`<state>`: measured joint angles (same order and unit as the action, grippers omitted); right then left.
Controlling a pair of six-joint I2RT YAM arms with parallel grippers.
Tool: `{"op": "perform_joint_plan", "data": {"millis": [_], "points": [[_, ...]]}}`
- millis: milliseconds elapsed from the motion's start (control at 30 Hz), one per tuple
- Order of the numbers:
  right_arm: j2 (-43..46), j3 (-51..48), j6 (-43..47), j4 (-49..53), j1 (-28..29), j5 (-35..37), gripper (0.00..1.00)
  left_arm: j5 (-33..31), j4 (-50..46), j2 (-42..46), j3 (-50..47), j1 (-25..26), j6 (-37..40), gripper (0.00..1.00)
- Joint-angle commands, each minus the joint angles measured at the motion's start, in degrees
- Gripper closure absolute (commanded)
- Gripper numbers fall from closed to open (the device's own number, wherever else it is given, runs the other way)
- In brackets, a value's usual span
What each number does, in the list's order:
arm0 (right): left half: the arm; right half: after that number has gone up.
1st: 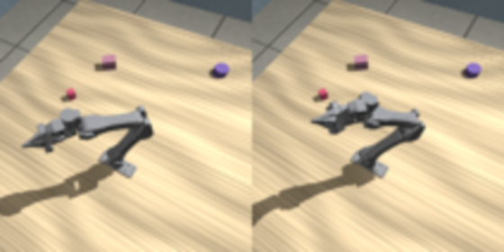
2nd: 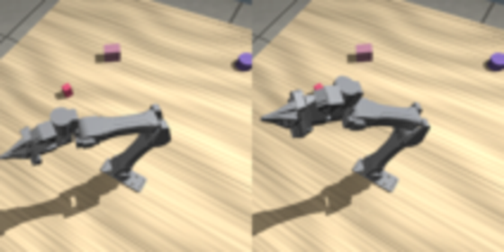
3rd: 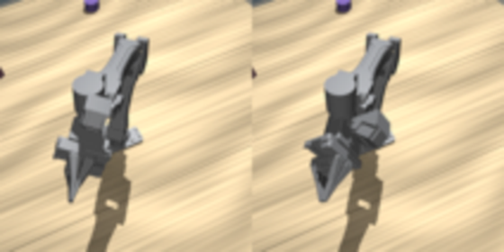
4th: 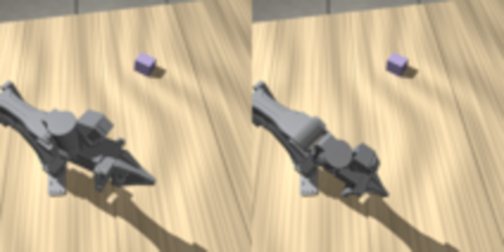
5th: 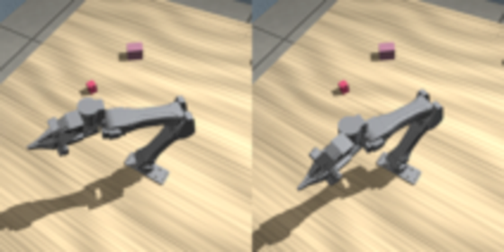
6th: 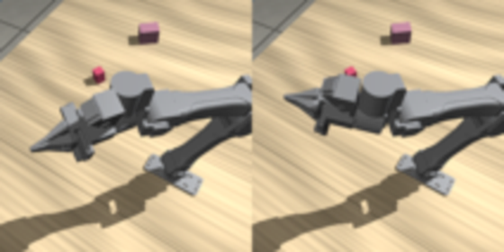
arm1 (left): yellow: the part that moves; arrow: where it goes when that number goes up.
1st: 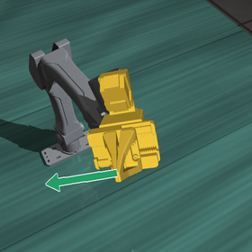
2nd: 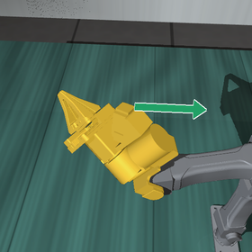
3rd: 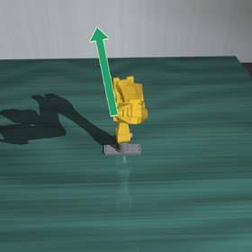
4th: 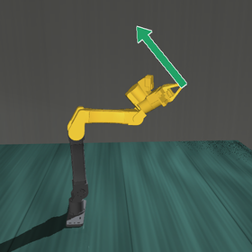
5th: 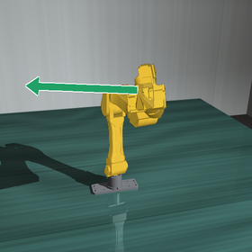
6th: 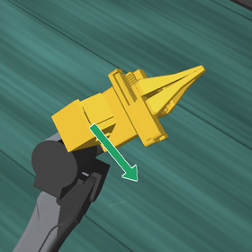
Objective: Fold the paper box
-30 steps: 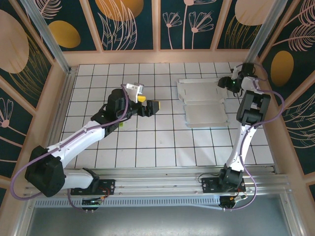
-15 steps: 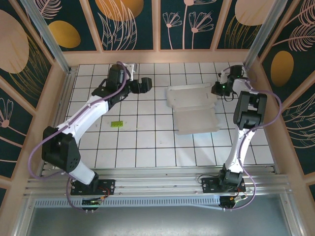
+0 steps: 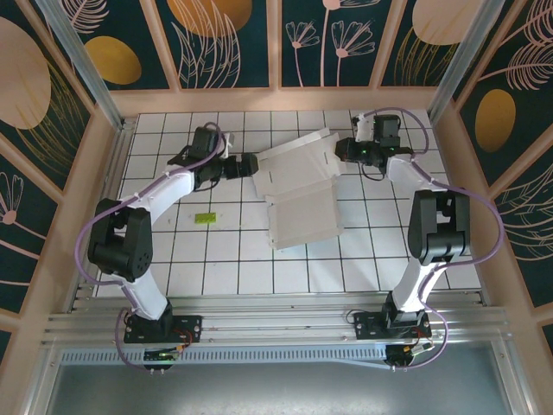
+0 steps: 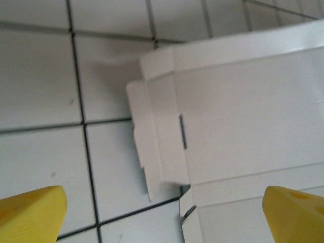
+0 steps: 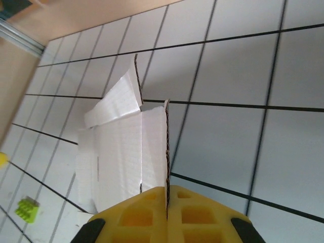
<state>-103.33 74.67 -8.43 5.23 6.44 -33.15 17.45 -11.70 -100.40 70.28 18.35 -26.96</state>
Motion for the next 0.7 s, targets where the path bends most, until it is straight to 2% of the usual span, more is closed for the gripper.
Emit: {"op": "perform_joint_plan", "data": {"millis": [0, 100, 300, 667], "points": [[2.15, -0.75, -4.75, -5.83, 1.76, -2.54, 1.00, 4.94, 9.39, 0.30, -5.14, -2.01, -3.27, 0.01], [2.27, -0.94, -6.46, -7.78, 3.02, -2.98, 1.00, 10.27, 13.81, -3.13, -5.42, -2.02, -0.78, 0.08], [2.21, -0.87, -7.44, -8.28, 5.07, -3.06, 1.00, 5.56, 14.83, -9.16, -2.06, -2.68, 2.74, 0.17], [1.03, -1.33, -8.25, -9.10, 5.89, -3.16, 1.00, 10.60, 18.01, -15.82, 0.80, -3.17, 6.04, 0.41]]}}
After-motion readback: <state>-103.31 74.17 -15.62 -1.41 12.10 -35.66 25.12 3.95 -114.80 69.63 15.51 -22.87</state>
